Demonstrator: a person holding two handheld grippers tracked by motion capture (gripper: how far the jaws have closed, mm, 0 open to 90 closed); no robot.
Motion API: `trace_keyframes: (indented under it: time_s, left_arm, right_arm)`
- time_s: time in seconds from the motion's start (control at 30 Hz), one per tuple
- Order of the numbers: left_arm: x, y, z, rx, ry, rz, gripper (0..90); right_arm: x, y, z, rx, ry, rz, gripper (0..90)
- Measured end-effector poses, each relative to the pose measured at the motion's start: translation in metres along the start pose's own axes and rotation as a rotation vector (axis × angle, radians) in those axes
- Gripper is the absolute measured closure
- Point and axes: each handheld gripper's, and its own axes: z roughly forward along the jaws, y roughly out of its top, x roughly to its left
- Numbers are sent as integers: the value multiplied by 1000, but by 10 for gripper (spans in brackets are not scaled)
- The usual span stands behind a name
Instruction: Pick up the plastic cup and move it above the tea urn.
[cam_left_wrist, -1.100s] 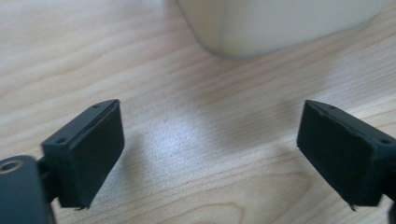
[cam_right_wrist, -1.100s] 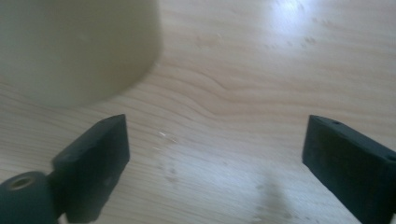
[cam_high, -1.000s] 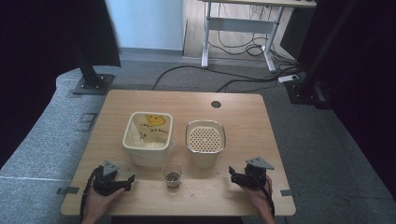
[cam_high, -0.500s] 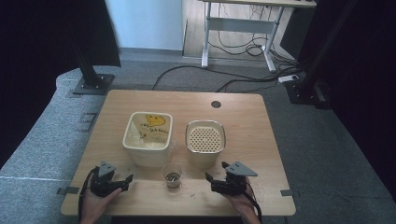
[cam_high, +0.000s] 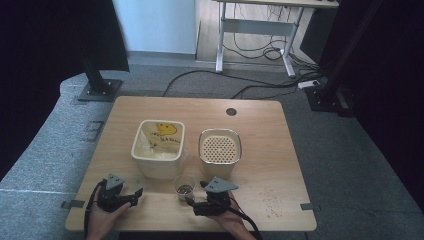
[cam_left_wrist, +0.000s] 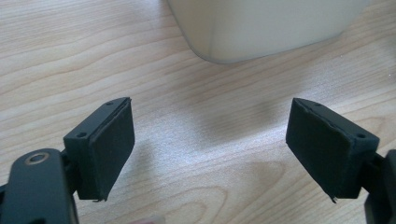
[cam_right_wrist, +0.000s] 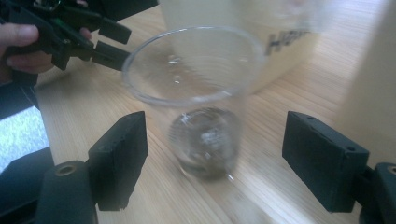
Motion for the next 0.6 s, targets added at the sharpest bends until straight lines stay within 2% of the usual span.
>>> trace_keyframes:
  time_s: [0.17,0.33,0.5,0.6]
  left_arm:
    - [0,0,0,0,1,0,157]
    - [3,-2,-1,2,4,-8,157]
    - [4,-3,-1,4,1,-10,157]
    - [3,-2,-1,9,-2,-6,156]
  right_arm:
    - [7,8,27,5,14,-17,213]
    - [7,13,48,10,10,-27,291]
    - [6,14,42,15,-26,-70,337]
    - [2,18,26,-17,-38,-50,344]
